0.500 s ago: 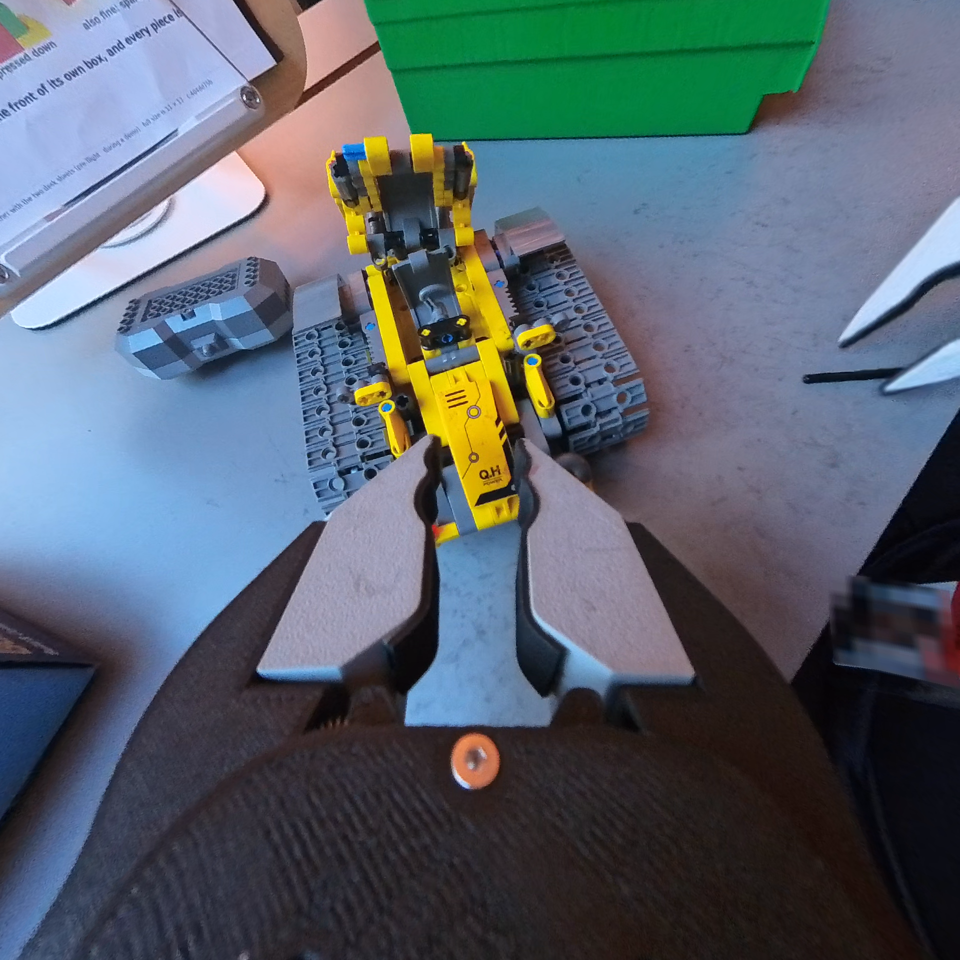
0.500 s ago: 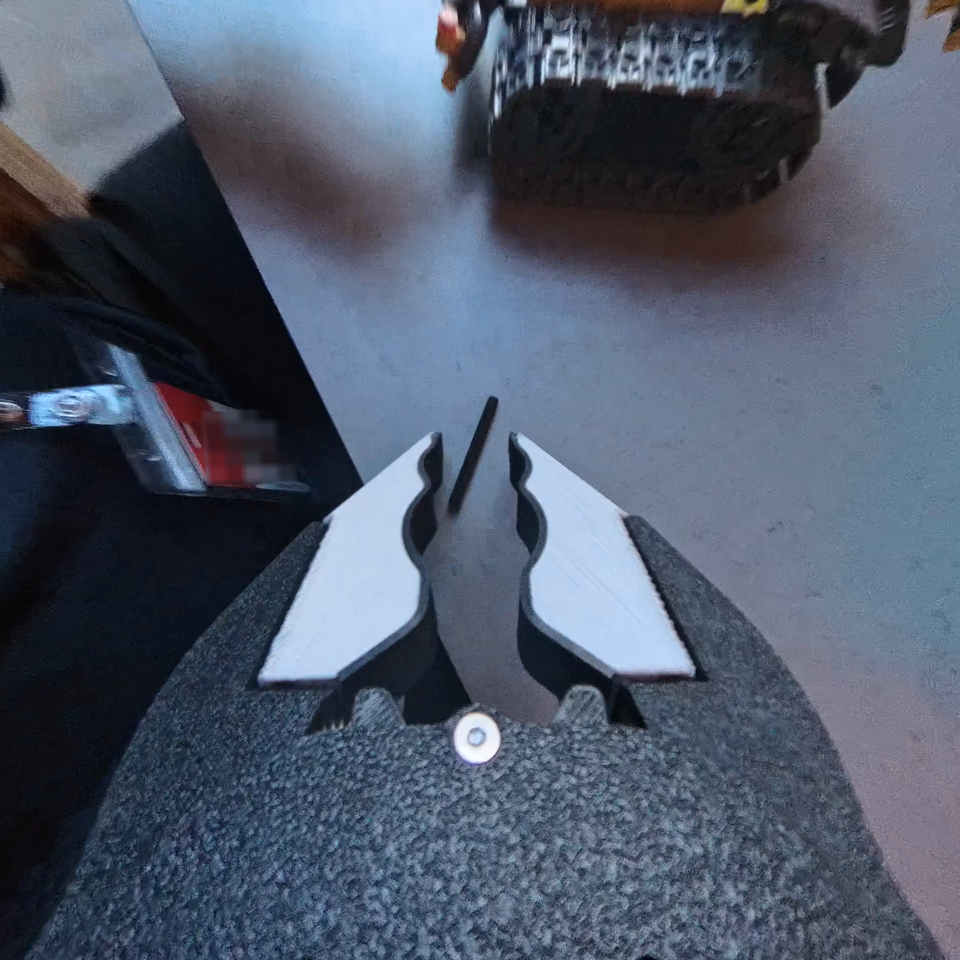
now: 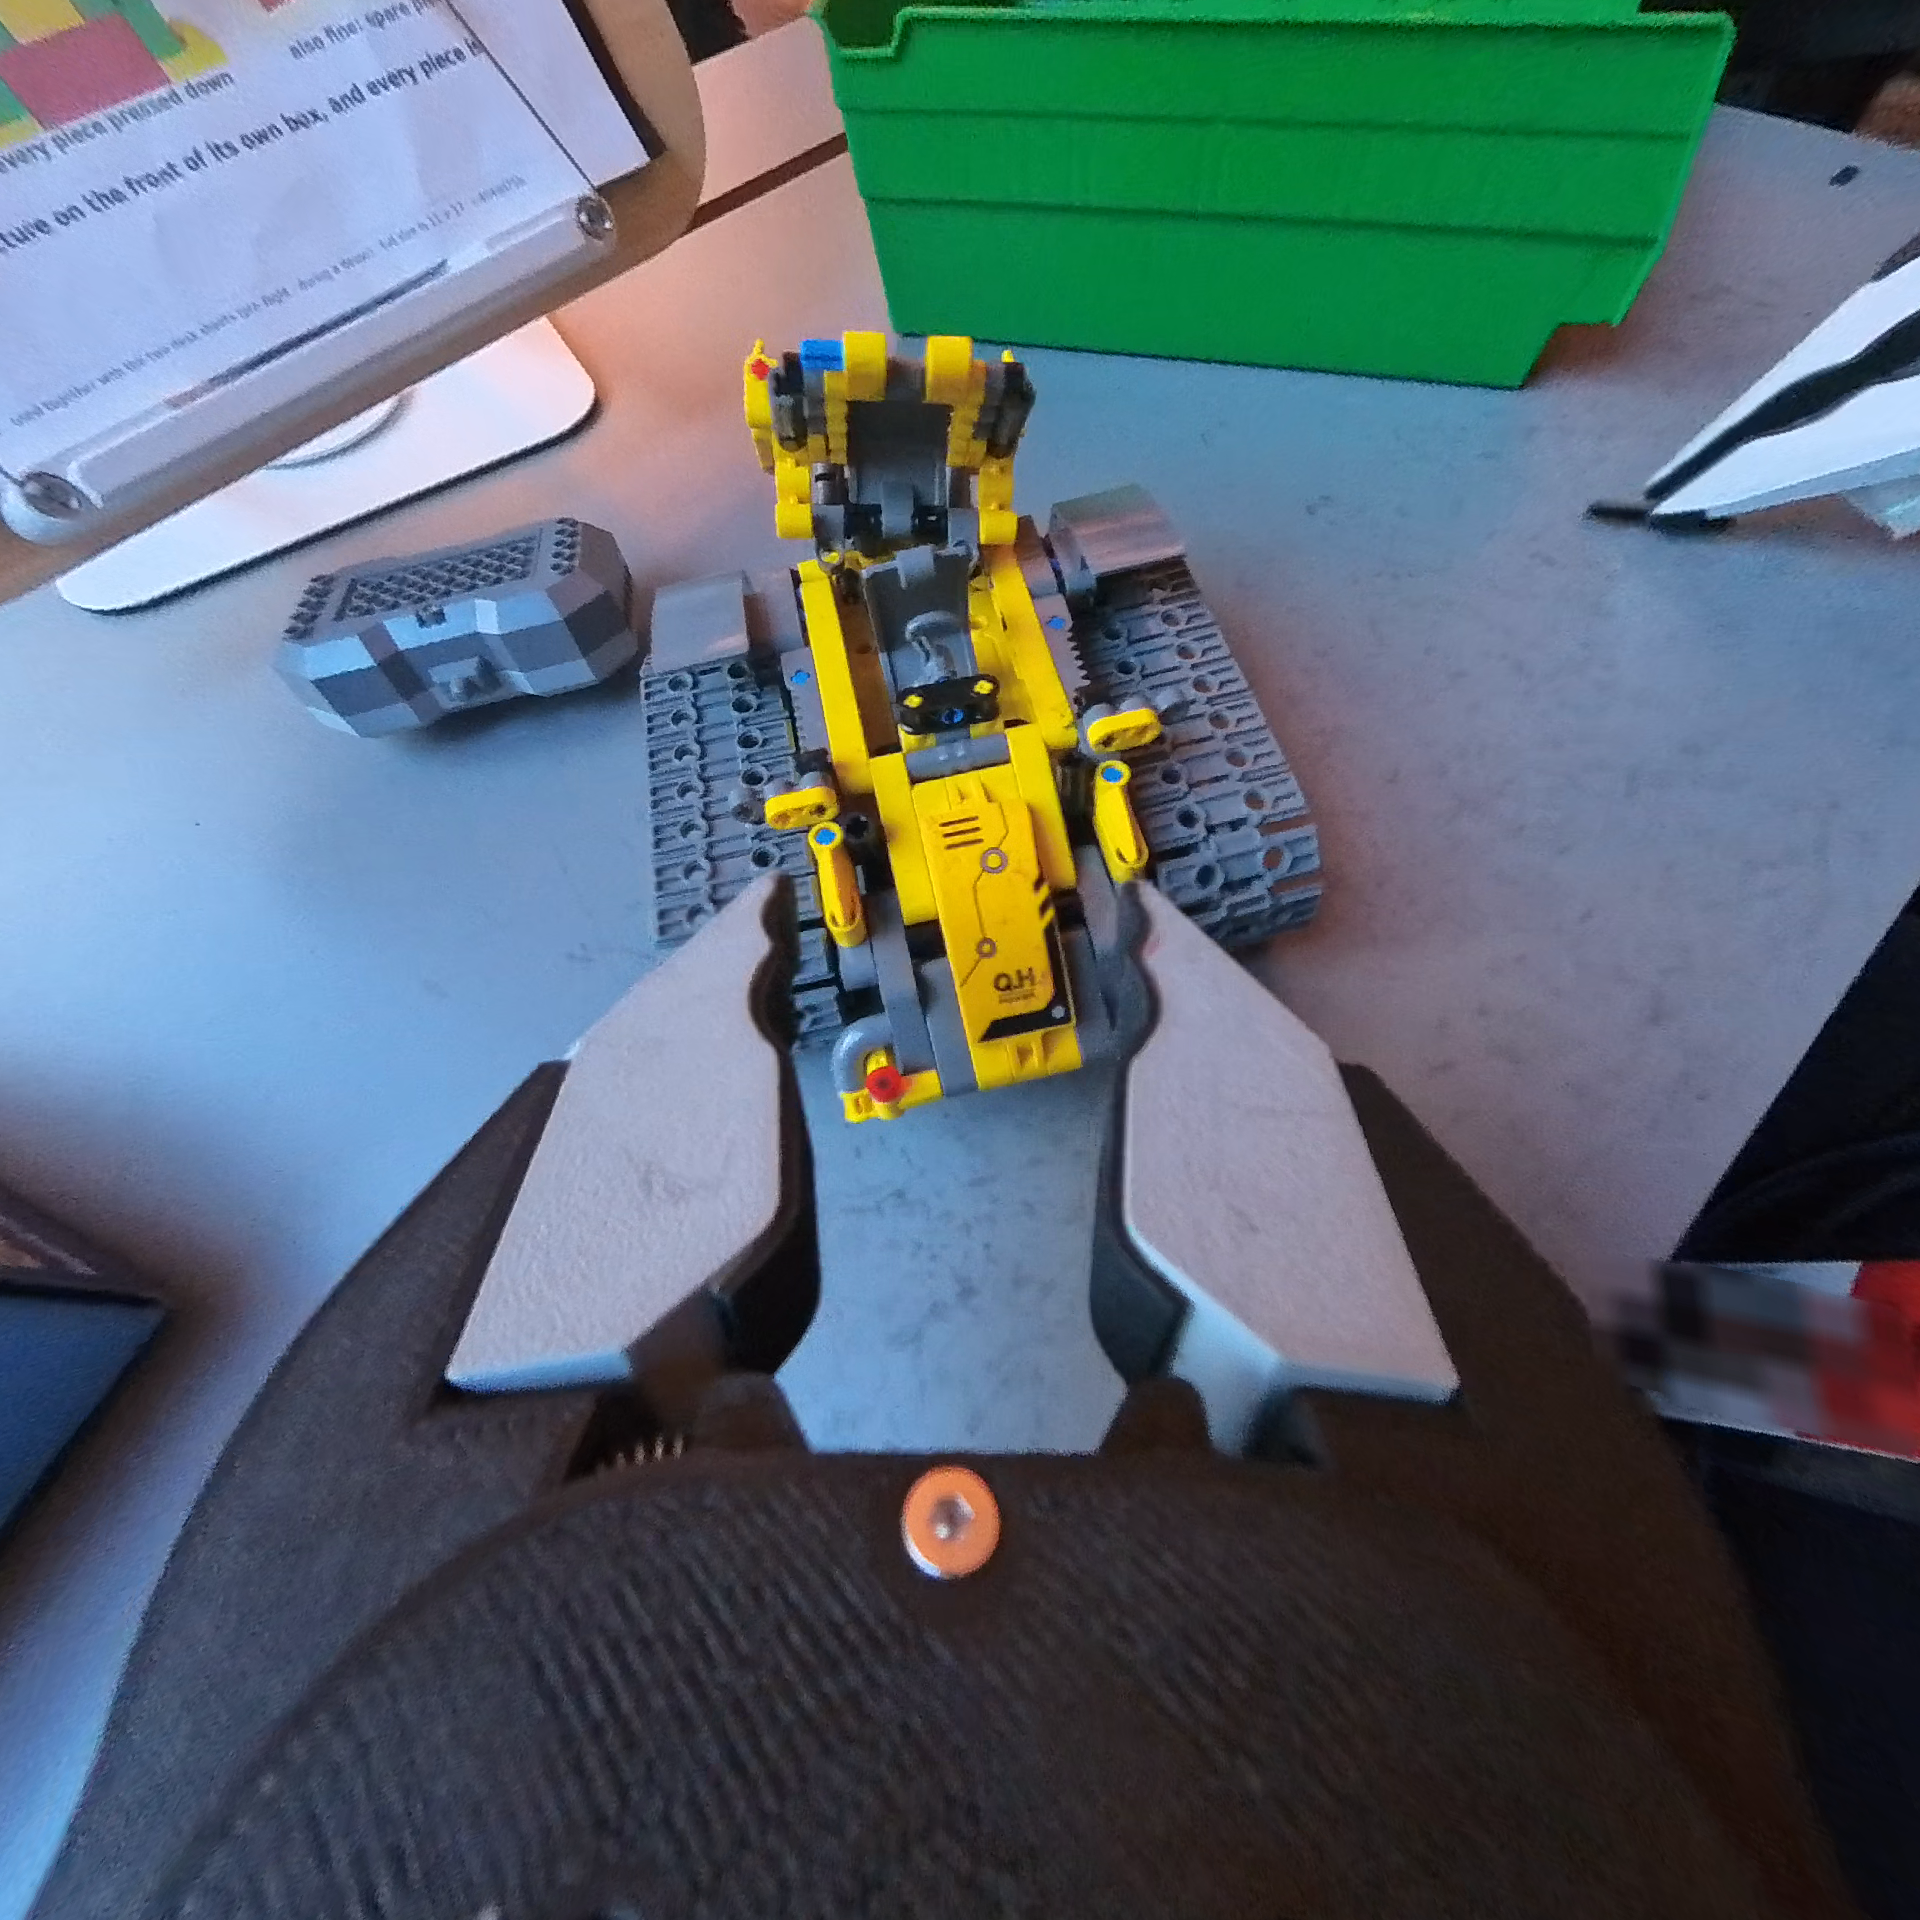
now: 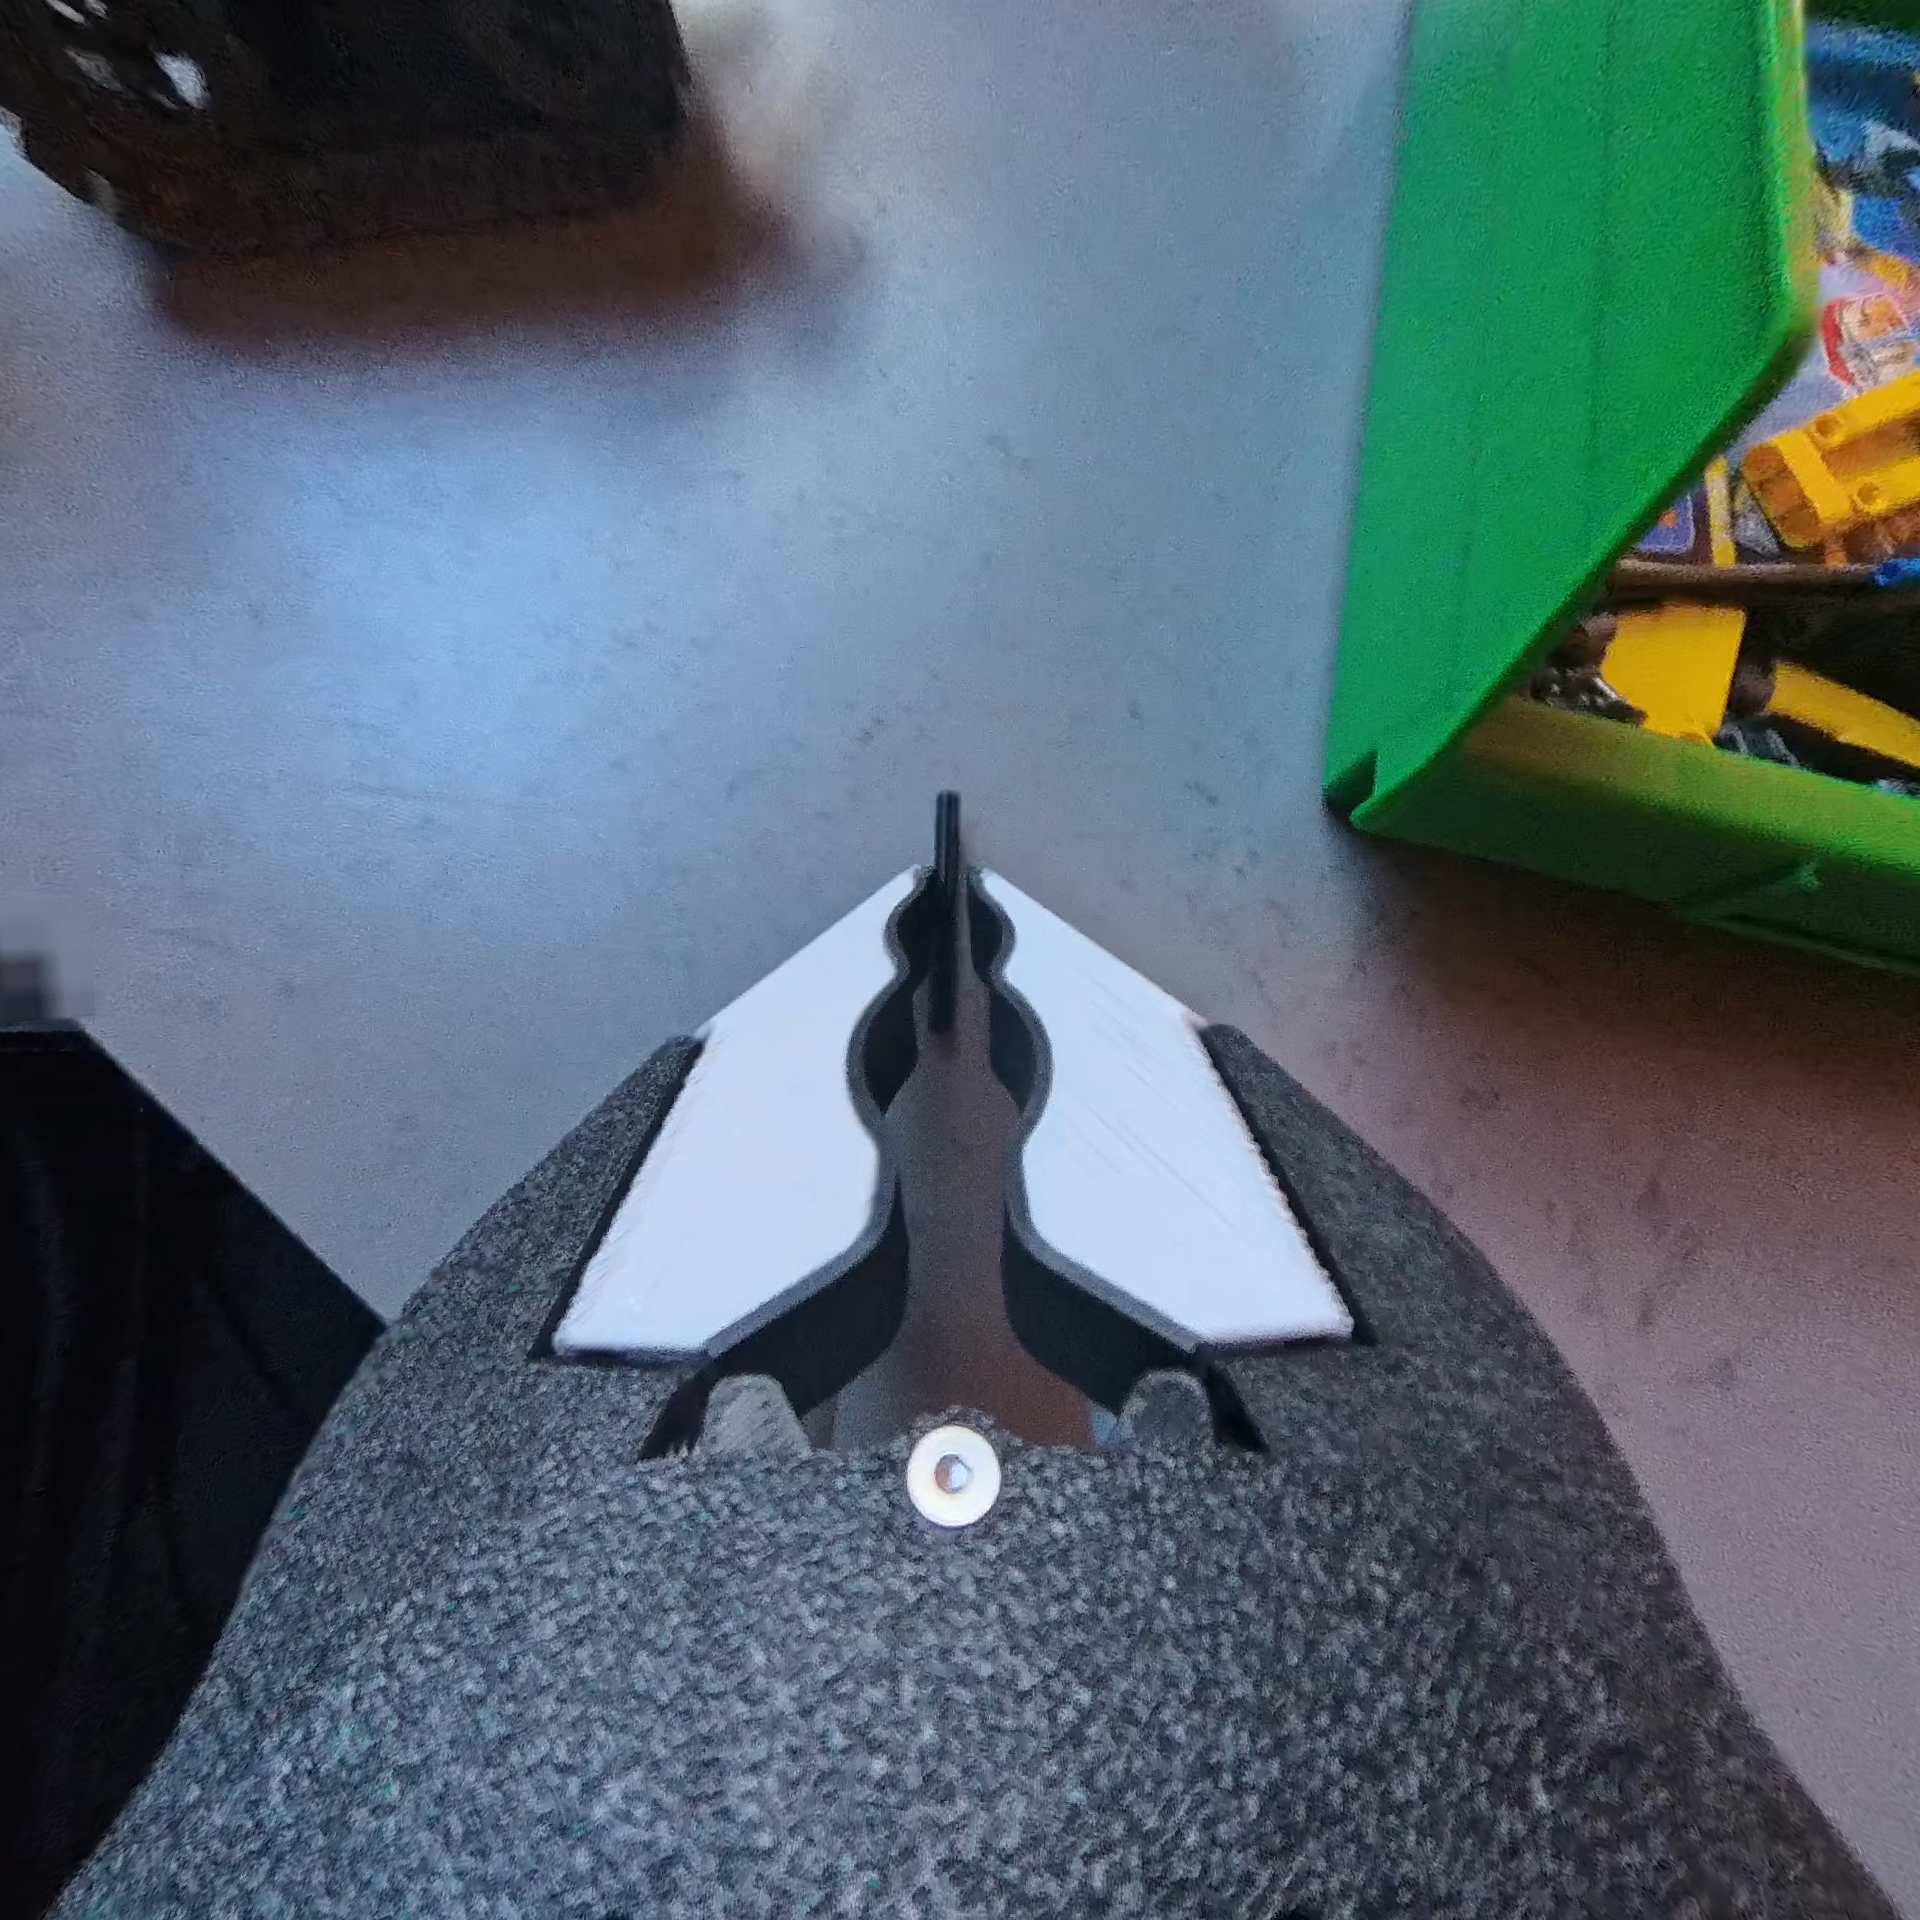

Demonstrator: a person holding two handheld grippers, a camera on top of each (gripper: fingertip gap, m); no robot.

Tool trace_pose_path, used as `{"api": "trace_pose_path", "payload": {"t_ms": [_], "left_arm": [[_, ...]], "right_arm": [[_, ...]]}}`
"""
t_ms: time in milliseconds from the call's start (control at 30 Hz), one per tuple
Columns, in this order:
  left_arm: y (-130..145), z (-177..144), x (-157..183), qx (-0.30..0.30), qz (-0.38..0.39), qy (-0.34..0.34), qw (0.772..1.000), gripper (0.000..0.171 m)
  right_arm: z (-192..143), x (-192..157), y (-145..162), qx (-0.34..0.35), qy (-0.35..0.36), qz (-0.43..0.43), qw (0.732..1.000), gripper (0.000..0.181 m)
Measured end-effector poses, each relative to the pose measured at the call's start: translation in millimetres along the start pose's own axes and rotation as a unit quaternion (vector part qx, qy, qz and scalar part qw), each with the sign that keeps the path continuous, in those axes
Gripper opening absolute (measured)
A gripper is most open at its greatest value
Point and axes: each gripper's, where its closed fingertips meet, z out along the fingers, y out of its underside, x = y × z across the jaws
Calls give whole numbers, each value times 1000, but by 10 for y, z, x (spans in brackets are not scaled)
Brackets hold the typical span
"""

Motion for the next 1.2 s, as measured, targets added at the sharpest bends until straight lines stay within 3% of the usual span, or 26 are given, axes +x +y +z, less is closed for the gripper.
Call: {"api": "trace_pose_path", "payload": {"t_ms": [167,333,500,733,800,833,933,967,1000,1033,1067,1133,1200], "left_arm": [[-34,197,97,-25,-69,68,995,81],[-119,358,125,-59,-41,52,996,97],[-115,428,164,-73,-15,43,996,92],[3,438,111,-62,22,23,998,71],[34,381,107,-68,31,27,997,65],[71,340,77,-76,31,26,996,60],[232,126,-198,-97,39,-1,995,50],[297,22,-358,-105,35,-21,994,53],[358,-80,-525,-111,24,-45,992,55],[410,-178,-644,-117,11,-56,992,57],[440,-263,-688,-119,-4,-52,992,59],[368,-396,-673,-95,-31,-38,994,61],[231,-465,-549,-61,-26,-24,997,61]], "right_arm": [[-94,10,-208,43,8,1,999,16],[-142,-26,-434,84,1,8,996,19],[114,-385,-790,101,-71,-26,992,28],[829,-525,-1457,79,-150,-72,983,51],[1021,-593,-1493,53,-189,-87,977,50],[1032,-691,-1499,47,-224,-87,970,37],[885,-1093,-1427,53,-285,-115,950,37],[792,-1288,-1367,59,-307,-136,940,34],[648,-1533,-1297,68,-348,-159,922,9],[497,-1740,-1255,85,-381,-174,904,0],[448,-1797,-1260,97,-371,-176,907,1],[390,-1733,-1304,110,-340,-151,922,22],[282,-1658,-1360,120,-344,-117,924,20]]}}
